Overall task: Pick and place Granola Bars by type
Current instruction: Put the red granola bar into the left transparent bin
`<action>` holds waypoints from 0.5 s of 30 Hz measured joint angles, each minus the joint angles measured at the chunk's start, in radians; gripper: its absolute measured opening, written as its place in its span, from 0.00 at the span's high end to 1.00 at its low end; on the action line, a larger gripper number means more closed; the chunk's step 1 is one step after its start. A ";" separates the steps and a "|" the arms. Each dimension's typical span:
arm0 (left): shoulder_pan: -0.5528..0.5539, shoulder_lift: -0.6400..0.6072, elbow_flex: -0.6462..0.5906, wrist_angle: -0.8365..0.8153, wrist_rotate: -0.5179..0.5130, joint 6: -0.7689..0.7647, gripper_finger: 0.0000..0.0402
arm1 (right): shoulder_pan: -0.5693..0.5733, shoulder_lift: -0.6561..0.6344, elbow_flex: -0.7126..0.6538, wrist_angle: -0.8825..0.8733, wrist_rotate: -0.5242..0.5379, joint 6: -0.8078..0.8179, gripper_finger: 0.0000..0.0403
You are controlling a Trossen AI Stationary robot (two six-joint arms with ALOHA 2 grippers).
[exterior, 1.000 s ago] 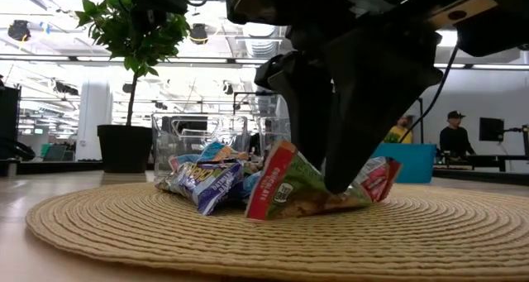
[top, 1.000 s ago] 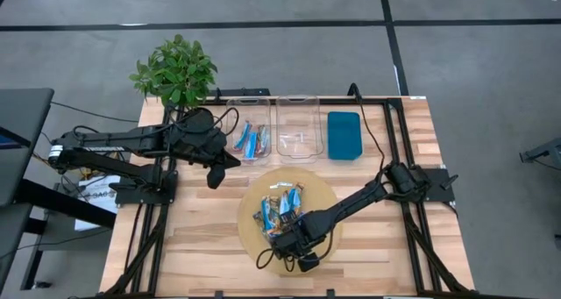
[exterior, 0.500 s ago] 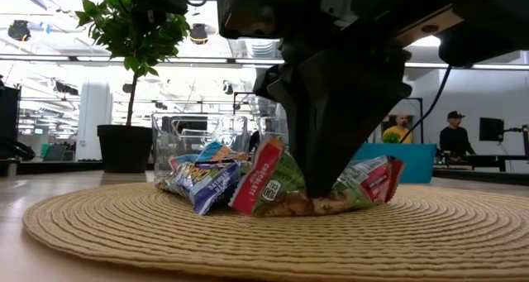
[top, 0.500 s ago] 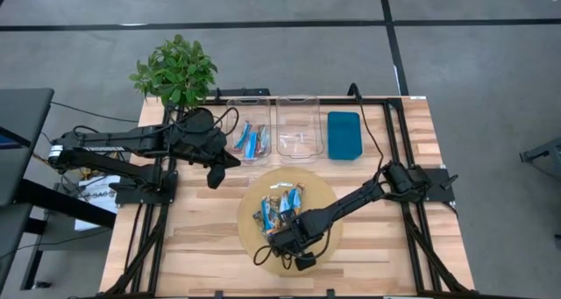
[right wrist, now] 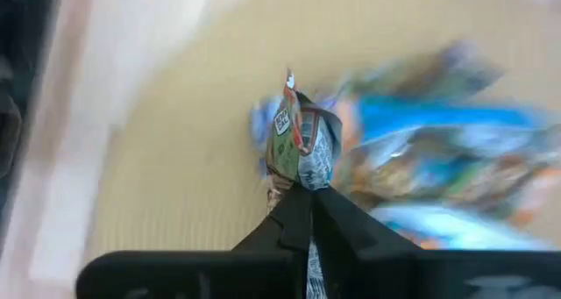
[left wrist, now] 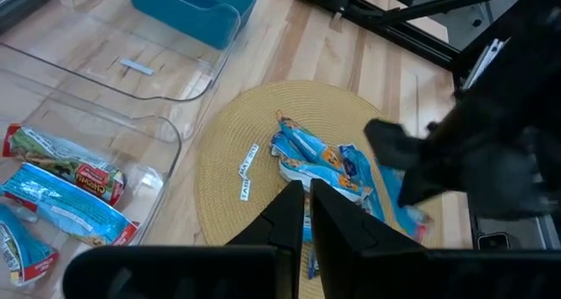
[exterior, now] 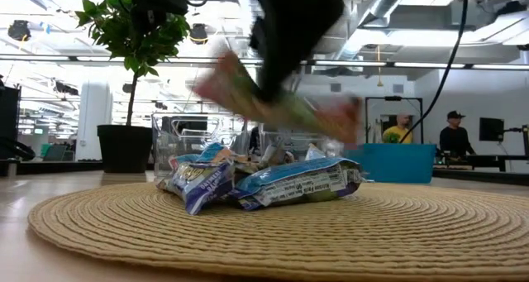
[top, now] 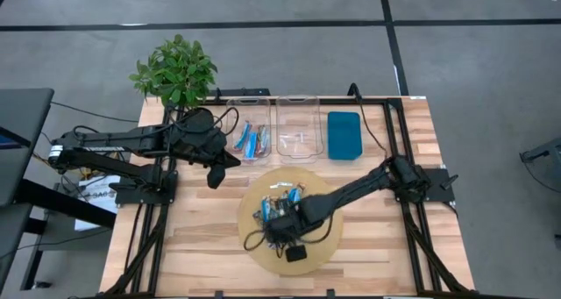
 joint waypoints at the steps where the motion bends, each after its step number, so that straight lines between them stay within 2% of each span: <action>1: 0.000 0.000 0.000 0.000 -0.003 0.000 0.96 | -0.010 -0.023 0.000 -0.003 0.016 0.009 0.99; 9: 0.000 0.000 0.000 0.003 -0.140 -0.027 0.96 | -0.155 -0.197 0.000 0.043 0.197 0.079 1.00; 12: 0.003 -0.001 0.000 0.006 -0.153 -0.026 0.96 | -0.232 -0.233 -0.001 0.093 0.250 0.068 1.00; 15: 0.004 -0.001 0.000 0.004 -0.156 -0.026 0.96 | -0.313 -0.263 -0.001 0.160 0.261 0.048 1.00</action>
